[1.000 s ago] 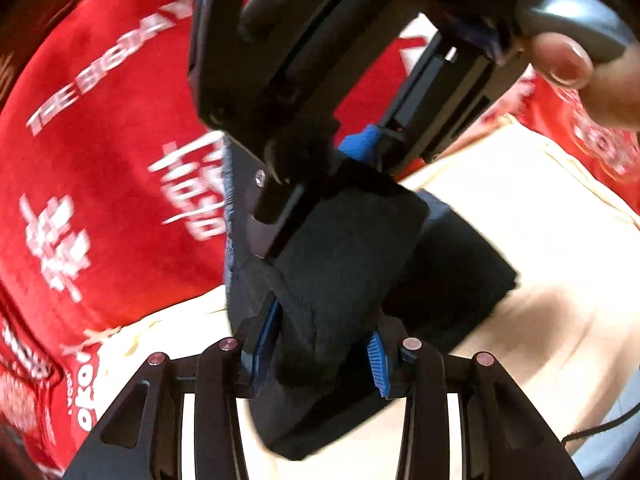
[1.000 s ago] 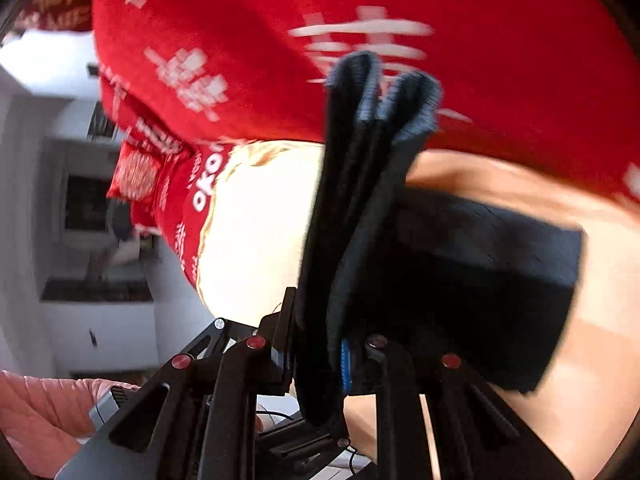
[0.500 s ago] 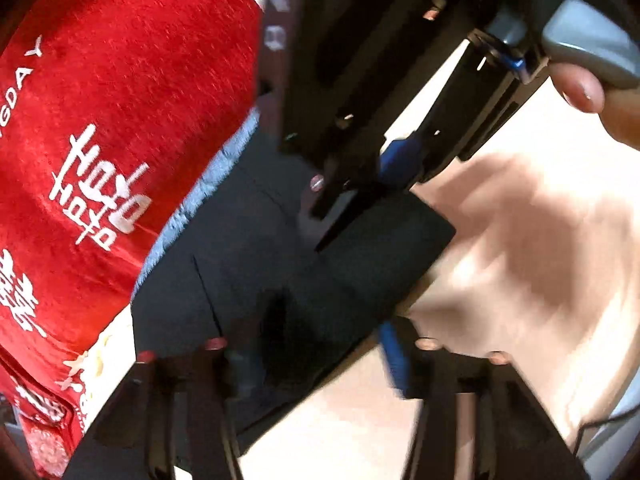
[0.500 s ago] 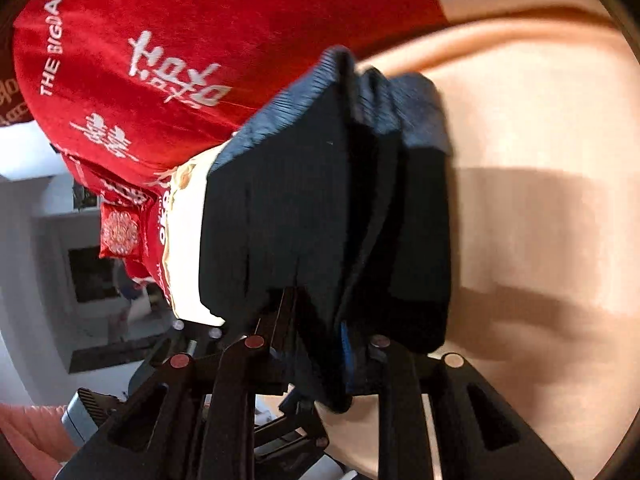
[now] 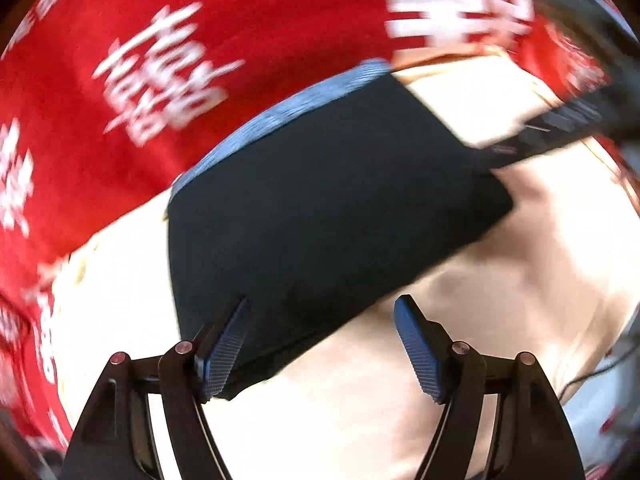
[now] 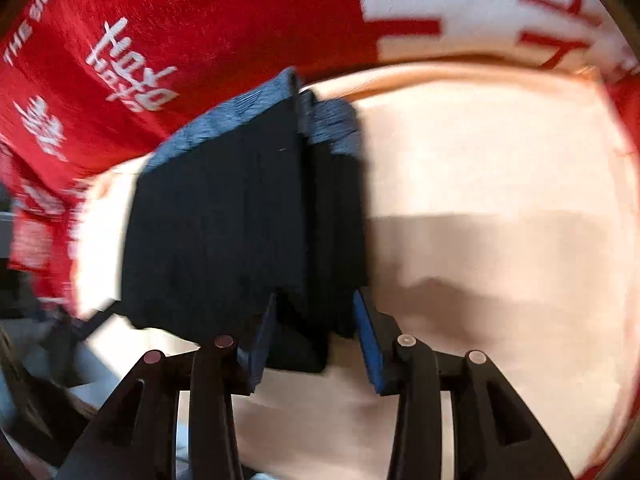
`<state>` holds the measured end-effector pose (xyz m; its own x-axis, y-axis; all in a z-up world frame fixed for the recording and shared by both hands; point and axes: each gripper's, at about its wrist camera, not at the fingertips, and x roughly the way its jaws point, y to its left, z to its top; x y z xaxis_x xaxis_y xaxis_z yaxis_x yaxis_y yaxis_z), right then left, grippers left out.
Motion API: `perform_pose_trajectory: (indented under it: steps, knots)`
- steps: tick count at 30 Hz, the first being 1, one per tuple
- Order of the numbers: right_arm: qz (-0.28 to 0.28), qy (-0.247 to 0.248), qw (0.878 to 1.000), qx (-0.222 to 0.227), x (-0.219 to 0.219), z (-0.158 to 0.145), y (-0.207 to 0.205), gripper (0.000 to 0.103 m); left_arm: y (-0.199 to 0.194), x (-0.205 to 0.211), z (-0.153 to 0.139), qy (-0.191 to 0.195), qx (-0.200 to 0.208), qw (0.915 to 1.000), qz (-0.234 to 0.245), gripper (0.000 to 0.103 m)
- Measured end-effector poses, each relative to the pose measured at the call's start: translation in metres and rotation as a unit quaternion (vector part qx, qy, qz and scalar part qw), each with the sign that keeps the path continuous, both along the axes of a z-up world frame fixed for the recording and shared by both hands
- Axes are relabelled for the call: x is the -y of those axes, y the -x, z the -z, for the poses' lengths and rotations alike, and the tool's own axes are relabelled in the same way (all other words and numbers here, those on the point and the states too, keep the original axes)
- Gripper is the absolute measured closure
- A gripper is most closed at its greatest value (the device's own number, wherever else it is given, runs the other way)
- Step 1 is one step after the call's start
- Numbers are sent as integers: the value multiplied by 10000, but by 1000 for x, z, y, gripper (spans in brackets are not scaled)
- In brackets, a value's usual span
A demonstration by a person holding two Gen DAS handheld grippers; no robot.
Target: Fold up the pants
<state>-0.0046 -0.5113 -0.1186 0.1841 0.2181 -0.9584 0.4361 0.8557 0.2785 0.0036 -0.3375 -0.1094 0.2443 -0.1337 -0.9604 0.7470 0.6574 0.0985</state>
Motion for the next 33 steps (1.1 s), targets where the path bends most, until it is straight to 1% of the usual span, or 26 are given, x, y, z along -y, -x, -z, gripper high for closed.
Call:
perform_pose_trajectory:
  steps: [4,7,8,9,10,14,16,17,20,21,23,26,27,28,29,30,33]
  knots:
    - [143,65,9999,-14,-13,-13,15,60,-29,-22,8,-97,-175,9990,-412,28]
    - [153,347,9992,-128,-27,-16,28,60,-35,-32,8,-180,-225,9980,-557,28]
    - [163,442,9987,-194,-33,-16,31,57,-36,-34,8,-208,-244,9979,-569,28]
    - [192,525,9981,-271,-40,-14,33,50,-38,-38,9,-240,-283,9976,-590,28]
    - [215,559,9977,-320,-43,-14,36,46,-40,-40,9,-250,-323,9973,-613,28]
    - [201,572,9969,-504,-63,-10,37,46,-51,-53,11,-273,-513,9956,-732,28]
    - [168,658,9963,-532,-72,-12,36,41,-55,-59,12,-272,-587,9948,-783,28]
    - [183,669,9961,-542,-77,-13,36,37,-57,-61,11,-263,-608,9946,-800,28]
    - [251,671,9959,-553,-85,-15,36,34,-64,-69,11,-244,-665,9941,-827,28]
    - [267,672,9958,-568,-88,-15,35,32,-67,-71,12,-248,-682,9939,-828,28]
    - [297,665,9958,-561,-93,-16,32,24,-72,-76,14,-250,-766,9933,-825,28]
    - [288,748,9958,-441,-103,-19,27,21,-81,-83,16,-235,-843,9927,-828,28]
    - [292,813,9954,-404,-106,-20,26,15,-83,-85,17,-238,-851,9927,-825,27]
    - [303,852,9952,-371,-109,-21,25,9,-85,-87,18,-250,-858,9926,-823,15]
    - [332,893,9949,-317,-111,-22,23,7,-87,-89,18,-238,-867,9924,-840,8]
    - [359,932,9946,-268,-112,-23,21,0,-90,-92,17,-172,-841,9924,-878,6]
    - [379,1058,9935,-185,-117,-27,18,0,-96,-95,18,-111,-898,9919,-893,6]
